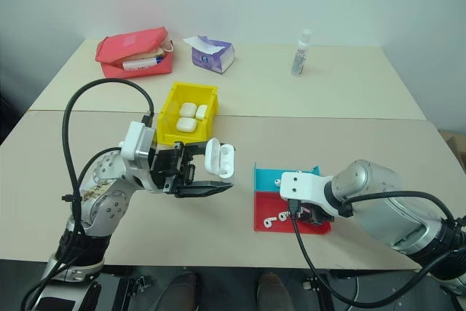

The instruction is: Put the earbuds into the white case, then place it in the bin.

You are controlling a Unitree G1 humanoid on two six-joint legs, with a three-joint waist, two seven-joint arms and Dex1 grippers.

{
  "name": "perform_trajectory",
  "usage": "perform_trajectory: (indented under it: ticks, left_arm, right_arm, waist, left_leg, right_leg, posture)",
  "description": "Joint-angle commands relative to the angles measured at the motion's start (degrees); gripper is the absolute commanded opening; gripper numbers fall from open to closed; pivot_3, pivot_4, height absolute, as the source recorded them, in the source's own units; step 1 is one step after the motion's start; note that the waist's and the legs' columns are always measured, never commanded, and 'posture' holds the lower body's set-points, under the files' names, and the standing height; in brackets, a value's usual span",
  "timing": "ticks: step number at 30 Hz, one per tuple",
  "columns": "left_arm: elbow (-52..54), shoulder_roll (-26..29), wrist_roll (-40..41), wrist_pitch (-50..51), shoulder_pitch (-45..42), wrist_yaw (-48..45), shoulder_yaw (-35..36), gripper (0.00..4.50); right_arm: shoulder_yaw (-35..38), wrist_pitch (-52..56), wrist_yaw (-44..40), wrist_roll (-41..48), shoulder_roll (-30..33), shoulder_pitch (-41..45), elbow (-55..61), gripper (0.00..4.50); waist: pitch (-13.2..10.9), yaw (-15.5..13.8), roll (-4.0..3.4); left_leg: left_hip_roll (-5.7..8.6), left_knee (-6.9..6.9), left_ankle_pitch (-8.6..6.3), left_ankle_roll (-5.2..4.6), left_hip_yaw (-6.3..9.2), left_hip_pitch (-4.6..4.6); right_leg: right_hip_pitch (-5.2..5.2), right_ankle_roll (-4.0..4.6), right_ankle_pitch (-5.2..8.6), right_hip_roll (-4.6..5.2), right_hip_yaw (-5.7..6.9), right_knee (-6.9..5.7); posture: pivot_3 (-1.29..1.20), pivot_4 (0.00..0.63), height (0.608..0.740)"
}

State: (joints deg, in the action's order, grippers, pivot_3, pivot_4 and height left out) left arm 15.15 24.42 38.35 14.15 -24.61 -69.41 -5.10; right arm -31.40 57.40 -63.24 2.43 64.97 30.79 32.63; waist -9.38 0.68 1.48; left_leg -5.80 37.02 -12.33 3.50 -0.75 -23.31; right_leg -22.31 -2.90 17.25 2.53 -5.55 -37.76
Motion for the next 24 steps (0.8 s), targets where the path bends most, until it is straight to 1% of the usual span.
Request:
perform_trajectory:
  ticks: [1,5,8,11,12,18,22,24]
  left_arm:
    - [1.79,0.23,0.64,-0.57,-0.07,0.06,0.89,2.77]
    - [1.41,0.07,0.09,-1.34,0.66,-0.22,0.63,2.77]
    - [1.12,-0.05,-0.23,-1.94,1.22,-0.48,0.44,2.77]
    - [0.61,-0.04,-0.51,-2.72,1.74,-0.95,0.35,2.77]
    - [0.58,0.01,-0.47,-2.70,1.63,-0.90,0.35,2.77]
    - [-0.45,0.37,-0.30,-2.42,0.39,-1.64,0.65,2.77]
    - [-2.21,0.69,-0.36,-2.93,-0.73,-3.15,0.91,2.77]
    - [-3.52,0.71,-0.41,-3.03,-1.69,-3.75,0.98,2.77]
  right_arm:
    - [0.23,-0.89,-0.54,-0.57,-0.11,0.14,-0.23,2.30]
    - [0.35,-1.62,-0.50,-0.79,-0.51,-0.05,-1.07,2.30]
    - [0.50,-1.70,-0.59,-0.54,-0.62,-0.35,-1.08,1.74]
    - [0.56,-1.67,-0.46,-0.54,-0.74,-0.67,-0.94,0.81]
    - [0.61,-1.31,-0.32,-0.49,-0.92,-0.65,-0.98,0.64]
    - [1.57,-0.71,-0.24,0.05,-1.03,-0.56,-0.98,0.64]
    - [7.64,0.89,-0.20,3.30,-0.68,-0.51,0.07,0.64]
    - [13.66,2.75,0.79,5.68,-1.24,-0.54,-0.13,0.64]
  waist:
    - [0.00,0.00,0.00]
    - [0.00,0.05,0.00]
    - [0.00,0.06,0.00]
    - [0.00,0.04,0.00]
    - [0.00,0.04,0.00]
    - [0.00,0.04,0.00]
    - [0.00,0.02,0.00]
    - [0.00,0.00,0.00]
  left_leg:
    - [0.00,0.00,0.00,0.00,0.00,0.00]
    - [0.00,0.00,0.00,0.00,0.00,0.01]
    - [0.00,0.00,0.00,0.00,0.00,0.02]
    - [0.00,0.00,0.00,0.00,0.00,0.02]
    - [0.00,0.00,0.00,0.00,0.01,0.02]
    - [0.00,0.00,0.00,0.00,0.01,0.02]
    - [0.00,0.00,0.00,0.00,0.01,0.01]
    - [0.00,0.00,0.00,0.00,0.01,0.00]
  right_leg:
    - [0.00,0.00,0.00,0.00,0.00,0.00]
    - [0.00,0.00,0.00,0.00,0.00,-0.01]
    - [0.01,0.00,0.00,0.00,0.00,-0.01]
    - [0.02,0.00,0.00,0.00,0.00,-0.01]
    - [0.02,0.00,0.00,0.00,0.00,-0.01]
    - [0.02,0.00,0.00,0.00,0.01,-0.01]
    - [0.01,0.00,0.00,0.00,0.01,-0.01]
    - [0.01,0.00,0.00,0.00,0.01,0.01]
  posture:
    - [0.00,0.150,0.740]
    - [0.00,0.150,0.740]
    - [0.00,0.150,0.740]
    - [0.00,0.150,0.740]
    - [0.00,0.150,0.740]
    - [0.00,0.150,0.740]
    - [0.00,0.150,0.740]
    - [0.00,0.150,0.740]
